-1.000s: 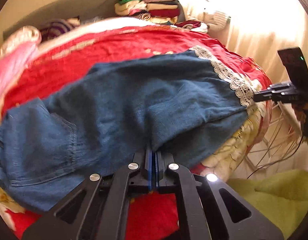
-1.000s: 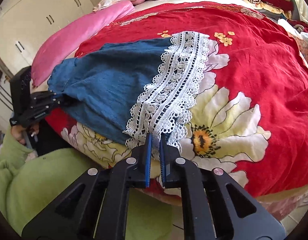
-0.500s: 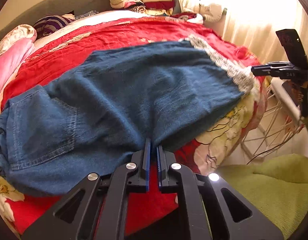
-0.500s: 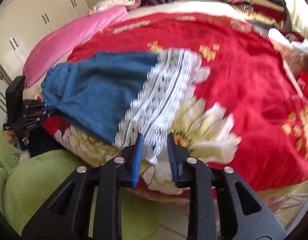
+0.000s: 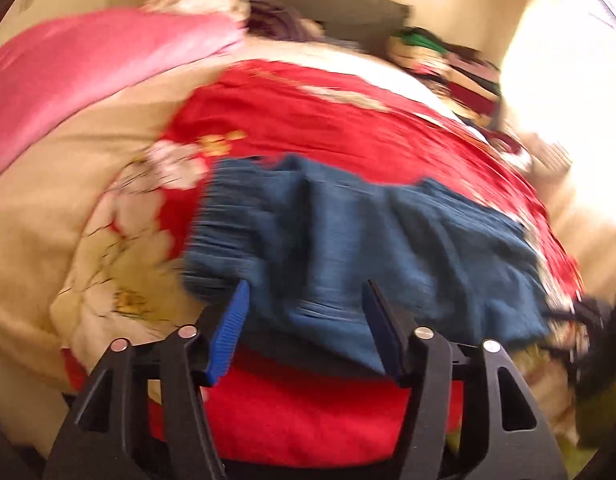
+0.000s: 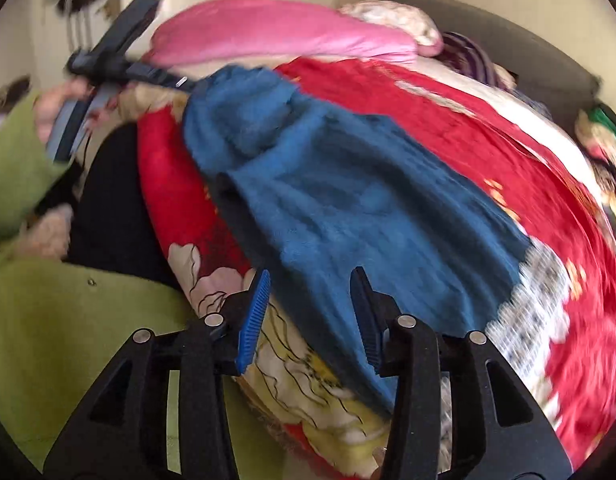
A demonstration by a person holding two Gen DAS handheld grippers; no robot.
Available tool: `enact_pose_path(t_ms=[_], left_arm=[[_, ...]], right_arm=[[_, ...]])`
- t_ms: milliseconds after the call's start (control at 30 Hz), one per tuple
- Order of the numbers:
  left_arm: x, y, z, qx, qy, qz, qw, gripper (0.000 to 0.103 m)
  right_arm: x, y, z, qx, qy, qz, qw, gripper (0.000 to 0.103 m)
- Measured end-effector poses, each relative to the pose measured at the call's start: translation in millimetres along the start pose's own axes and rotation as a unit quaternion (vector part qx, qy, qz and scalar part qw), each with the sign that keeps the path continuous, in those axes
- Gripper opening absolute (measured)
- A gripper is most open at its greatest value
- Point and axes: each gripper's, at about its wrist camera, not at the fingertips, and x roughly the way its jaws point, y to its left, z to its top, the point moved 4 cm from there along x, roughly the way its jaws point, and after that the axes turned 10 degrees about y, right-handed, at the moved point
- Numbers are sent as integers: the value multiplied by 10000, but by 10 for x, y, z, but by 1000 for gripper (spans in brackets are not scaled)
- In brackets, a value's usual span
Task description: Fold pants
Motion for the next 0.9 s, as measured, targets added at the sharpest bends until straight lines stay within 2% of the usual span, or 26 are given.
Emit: enact_pose_path(t_ms=[67,100,133,167,200,233,267,367,433,533,600,667,733,800,867,900], left_arm=[[79,150,58,-409,-9,139,9991,86],[109,209,87,-618,-41,195,9979,87],[143,248,123,-760,-75,96,9970,87],[187,281,168,-844,-87,-34,9964,84],[230,293,193,-886,-86,-55,9960,76],[286,297,225,-901,-57,90,9959,49],[313,295,266,-861,-67,99,9962,44],[166,355,326,-926,-358,-65,9950,42],[78,394,323,-871,-522,146,9947,42],[215,484,233,-934,-269,219,9950,44],[269,536,188,-986,-214,176,9947,48],[234,578,186,-1072,-282,71,9938,51],[121,578,191,-1083,-410,178,9931,53],[-89,490,172,-1021,-621,407,9920,54],[-287,344,183,-815,-892,586,9909,59],[-368,259,186,-701,-969,553,9913,61]], right_arm=[[112,52,38,-211,208,-79,9995,41],[155,51,39,-253,277,-149,9992,40],[206,40,52,-257,354,-232,9988,40],[250,26,50,-230,404,-254,9986,40],[308,16,47,-176,449,-202,9986,28],[336,3,45,-158,479,-166,9986,17],[348,34,41,-191,493,-144,9985,6],[264,127,8,-346,471,208,9981,1],[273,180,-33,-388,511,339,9974,1],[433,213,-102,-375,749,252,9962,1],[385,191,-100,-175,687,419,9966,2],[214,127,-77,0,429,578,9974,2],[70,54,-45,103,199,468,9987,8],[-71,-86,-4,400,-128,259,9988,35],[-73,-261,44,783,-280,177,9964,38],[-22,-305,43,884,-223,217,9956,38]])
